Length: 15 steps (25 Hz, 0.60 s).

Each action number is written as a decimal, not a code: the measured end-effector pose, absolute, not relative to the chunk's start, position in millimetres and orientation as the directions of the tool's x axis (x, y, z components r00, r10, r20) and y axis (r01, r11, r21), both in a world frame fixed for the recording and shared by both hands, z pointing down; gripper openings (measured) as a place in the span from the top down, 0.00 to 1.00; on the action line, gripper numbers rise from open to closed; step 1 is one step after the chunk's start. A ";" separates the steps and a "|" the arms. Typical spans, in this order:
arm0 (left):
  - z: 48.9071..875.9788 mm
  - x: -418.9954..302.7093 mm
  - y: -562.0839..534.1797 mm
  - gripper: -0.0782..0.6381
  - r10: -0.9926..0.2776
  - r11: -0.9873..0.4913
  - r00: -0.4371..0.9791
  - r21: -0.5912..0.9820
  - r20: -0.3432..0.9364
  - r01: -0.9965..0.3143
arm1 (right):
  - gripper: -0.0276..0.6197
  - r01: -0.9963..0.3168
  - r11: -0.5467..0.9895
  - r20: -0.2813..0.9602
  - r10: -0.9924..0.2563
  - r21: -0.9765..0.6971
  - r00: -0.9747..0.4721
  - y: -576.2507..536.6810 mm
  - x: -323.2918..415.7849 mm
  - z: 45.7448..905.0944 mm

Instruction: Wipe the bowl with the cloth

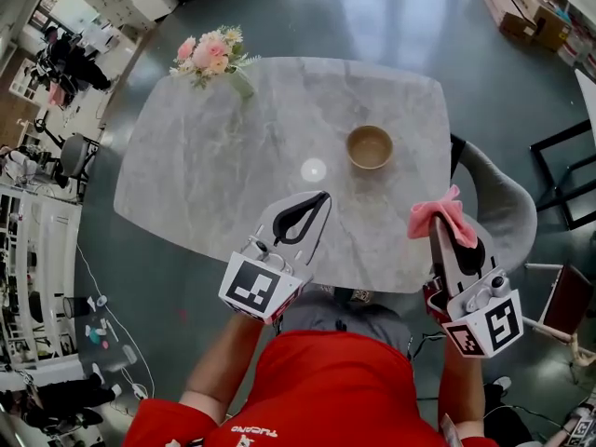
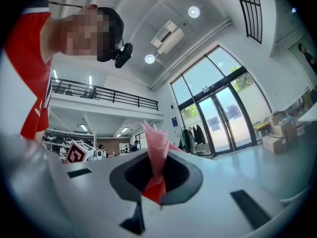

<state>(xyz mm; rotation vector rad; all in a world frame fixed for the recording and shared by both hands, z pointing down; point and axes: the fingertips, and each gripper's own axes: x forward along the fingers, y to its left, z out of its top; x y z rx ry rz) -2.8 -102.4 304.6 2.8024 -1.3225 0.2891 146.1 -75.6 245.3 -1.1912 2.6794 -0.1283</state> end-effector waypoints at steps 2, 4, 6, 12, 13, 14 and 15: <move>308.2 -2.7 -109.9 0.88 -0.763 -0.640 0.622 -0.069 0.176 -0.765 | 0.92 -0.722 0.673 -0.145 -0.740 -0.162 -0.657 -79.9 143.6 246.5; 313.2 -2.8 -116.7 0.88 -0.755 -0.650 0.631 -0.077 0.180 -0.756 | 0.92 -0.721 0.675 -0.136 -0.738 -0.158 -0.661 -83.4 139.0 248.2; 321.1 -5.3 -125.6 0.88 -0.747 -0.658 0.637 -0.077 0.190 -0.749 | 0.92 -0.725 0.673 -0.122 -0.740 -0.145 -0.662 -89.0 132.9 251.7; 343.2 -7.6 -153.8 0.88 -0.711 -0.696 0.665 -0.090 0.229 -0.713 | 0.92 -0.752 0.649 -0.075 -0.761 -0.114 -0.645 -109.2 117.6 258.7; 346.3 -7.4 -158.5 0.88 -0.702 -0.704 0.672 -0.091 0.236 -0.704 | 0.92 -0.757 0.644 -0.068 -0.765 -0.112 -0.641 -112.9 114.9 259.5; 349.5 -7.7 -162.9 0.88 -0.694 -0.712 0.678 -0.090 0.244 -0.696 | 0.92 -0.761 0.639 -0.062 -0.769 -0.109 -0.637 -116.3 111.9 260.4; 352.7 -8.7 -167.3 0.88 -0.686 -0.719 0.683 -0.088 0.250 -0.689 | 0.92 -0.765 0.635 -0.056 -0.773 -0.107 -0.633 -119.4 108.5 261.5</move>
